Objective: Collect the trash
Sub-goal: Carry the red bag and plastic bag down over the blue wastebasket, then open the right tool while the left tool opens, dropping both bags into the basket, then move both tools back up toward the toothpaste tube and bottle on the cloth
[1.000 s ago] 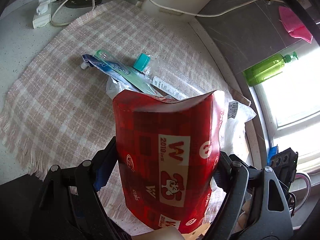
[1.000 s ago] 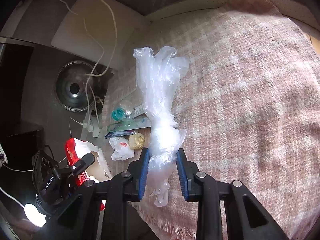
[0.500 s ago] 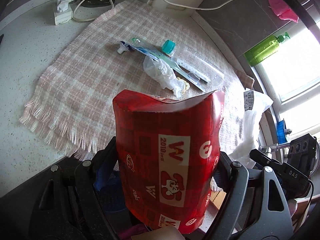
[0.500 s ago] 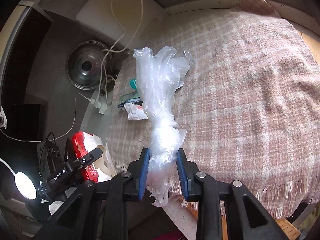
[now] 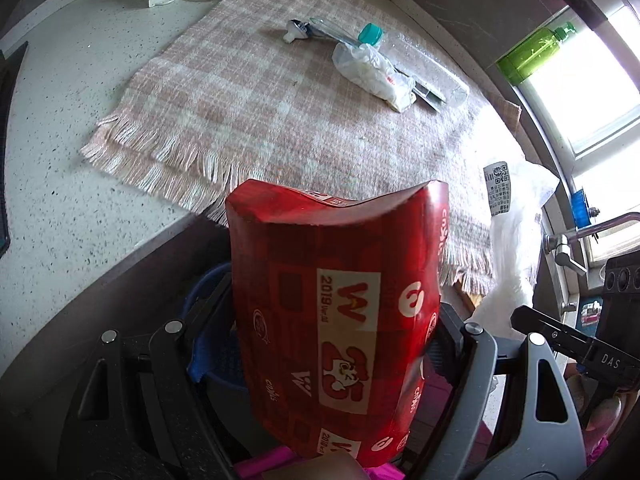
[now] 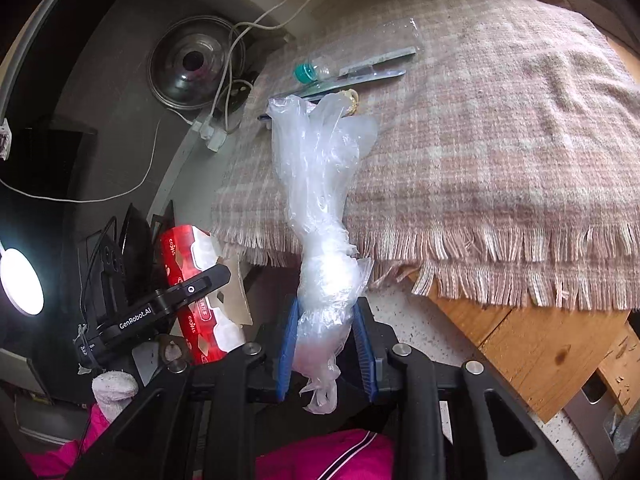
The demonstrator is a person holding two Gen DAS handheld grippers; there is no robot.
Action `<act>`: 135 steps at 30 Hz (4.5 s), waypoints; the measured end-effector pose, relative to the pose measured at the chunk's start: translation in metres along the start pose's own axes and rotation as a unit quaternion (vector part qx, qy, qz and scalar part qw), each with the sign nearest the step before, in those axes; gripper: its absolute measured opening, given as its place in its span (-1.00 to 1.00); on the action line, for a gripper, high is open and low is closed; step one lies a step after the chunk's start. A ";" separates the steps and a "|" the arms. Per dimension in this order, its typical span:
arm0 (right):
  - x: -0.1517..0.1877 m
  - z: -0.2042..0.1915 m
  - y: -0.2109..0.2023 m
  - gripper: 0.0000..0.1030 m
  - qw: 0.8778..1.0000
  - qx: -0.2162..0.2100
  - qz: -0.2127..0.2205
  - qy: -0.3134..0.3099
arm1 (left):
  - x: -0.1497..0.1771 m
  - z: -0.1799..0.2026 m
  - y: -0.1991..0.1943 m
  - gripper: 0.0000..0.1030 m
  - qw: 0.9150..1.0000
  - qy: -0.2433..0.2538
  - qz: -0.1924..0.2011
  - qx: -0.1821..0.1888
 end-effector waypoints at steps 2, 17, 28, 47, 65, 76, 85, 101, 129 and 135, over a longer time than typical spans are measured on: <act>0.008 -0.006 0.005 -0.47 1.000 0.003 -0.005 -0.006 | 0.008 -0.002 0.000 0.64 1.000 0.005 -0.006 -0.001; 0.056 -0.029 0.031 -0.47 0.997 0.041 -0.043 -0.042 | 0.048 -0.025 0.011 0.64 0.998 0.054 -0.031 -0.018; 0.093 -0.029 0.076 -0.47 0.990 0.078 -0.099 -0.067 | 0.083 -0.059 0.042 0.64 0.994 0.066 -0.081 -0.038; 0.130 -0.010 0.147 -0.47 0.975 0.129 -0.166 -0.070 | 0.121 -0.066 0.087 0.67 0.987 0.089 -0.118 -0.060; 0.111 -0.026 0.162 0.21 0.979 0.117 -0.146 -0.077 | 0.115 -0.062 0.091 0.68 0.986 0.098 -0.120 -0.061; 0.106 -0.018 0.140 0.24 0.982 0.107 -0.138 -0.066 | 0.111 -0.048 0.096 0.68 0.981 0.121 -0.132 -0.075; 0.103 -0.010 0.130 0.24 0.985 0.101 -0.131 -0.059 | 0.106 -0.046 0.093 0.68 0.982 0.118 -0.130 -0.069; 0.088 -0.015 0.108 0.24 0.988 0.087 -0.109 -0.062 | 0.091 -0.040 0.070 0.68 0.985 0.123 -0.101 -0.066; -0.024 -0.042 0.012 0.25 0.990 0.062 0.053 -0.119 | -0.024 0.011 0.015 0.68 0.989 0.127 0.055 -0.052; -0.068 -0.031 0.003 0.31 0.982 0.073 0.093 -0.149 | -0.033 0.018 0.023 0.68 0.990 0.118 0.054 -0.046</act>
Point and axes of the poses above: each gripper's, at about its wrist camera, not at the fingertips, and y roughly the way its jaws point, z to its right, x to its underside, the point moved 1 cm from there along y, roughly the way its jaws point, and after that the axes turned 11 degrees about z, right-handed, at the moved point
